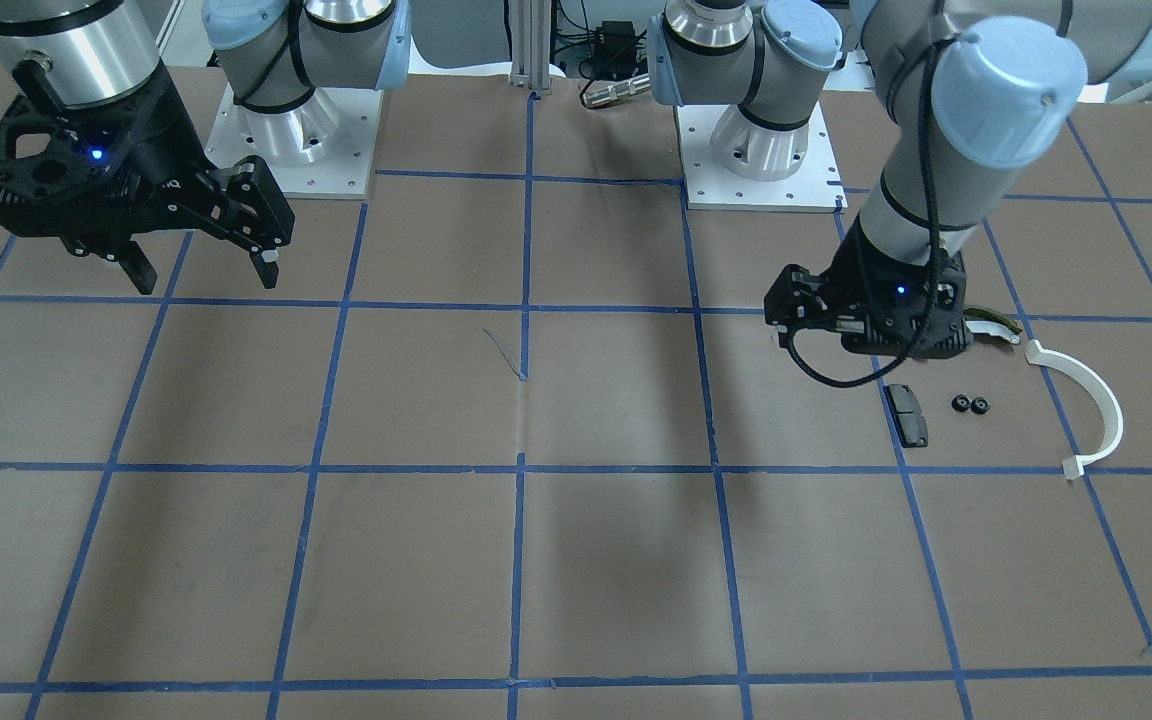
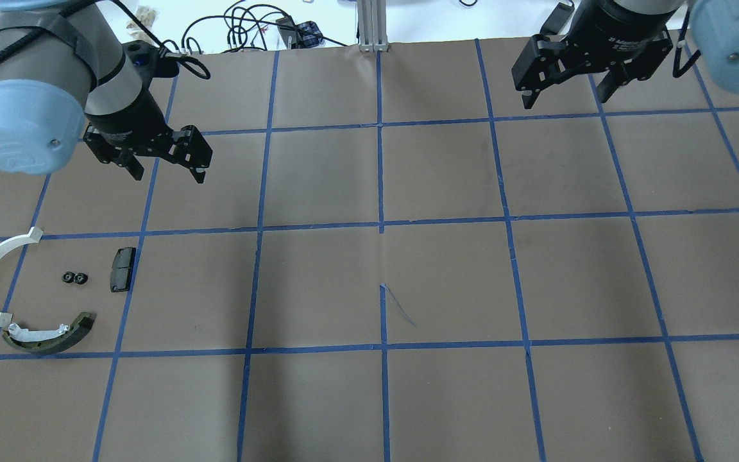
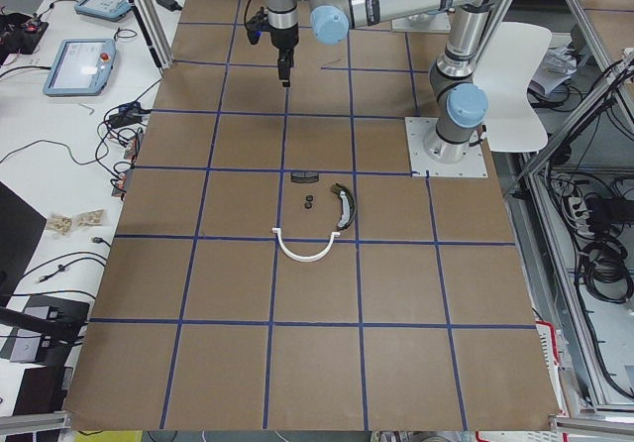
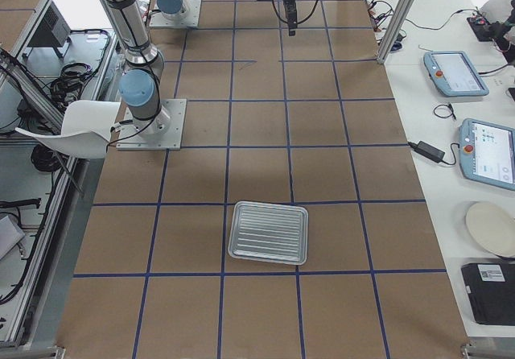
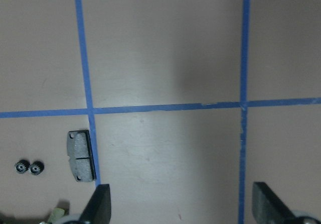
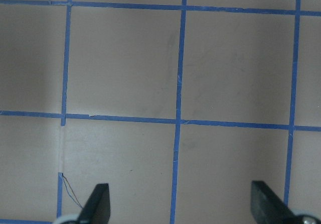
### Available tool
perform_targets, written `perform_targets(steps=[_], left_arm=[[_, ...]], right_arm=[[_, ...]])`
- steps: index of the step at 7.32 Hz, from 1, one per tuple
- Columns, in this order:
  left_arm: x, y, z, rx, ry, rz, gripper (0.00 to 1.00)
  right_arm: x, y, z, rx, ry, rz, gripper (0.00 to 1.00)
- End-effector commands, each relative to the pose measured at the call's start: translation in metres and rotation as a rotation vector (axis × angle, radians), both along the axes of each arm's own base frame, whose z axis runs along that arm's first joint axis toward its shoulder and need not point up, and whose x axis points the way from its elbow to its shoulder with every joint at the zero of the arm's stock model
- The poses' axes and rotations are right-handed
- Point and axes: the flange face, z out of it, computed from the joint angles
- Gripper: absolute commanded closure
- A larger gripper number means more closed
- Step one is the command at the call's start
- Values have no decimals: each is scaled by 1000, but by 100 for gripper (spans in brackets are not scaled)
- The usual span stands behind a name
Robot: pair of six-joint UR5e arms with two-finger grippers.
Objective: Place bearing gear from tray to pile
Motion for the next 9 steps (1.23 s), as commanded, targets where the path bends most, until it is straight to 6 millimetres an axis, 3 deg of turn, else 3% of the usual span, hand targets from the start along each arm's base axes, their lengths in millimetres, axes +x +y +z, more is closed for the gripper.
perform_targets(steps=[1,2,4,9], left_arm=[[-20,28,39,24,29,-15,0],[-24,34,56,13,74,-11,0],[-23,44,66,-2,66,-10,0],[-22,48,60,9,50,-13,0]], right_arm=[[0,0,0,2,0,0,0],[0,0,0,2,0,0,0],[0,0,0,1,2,1,0],[0,0,-1,3,3,1,0]])
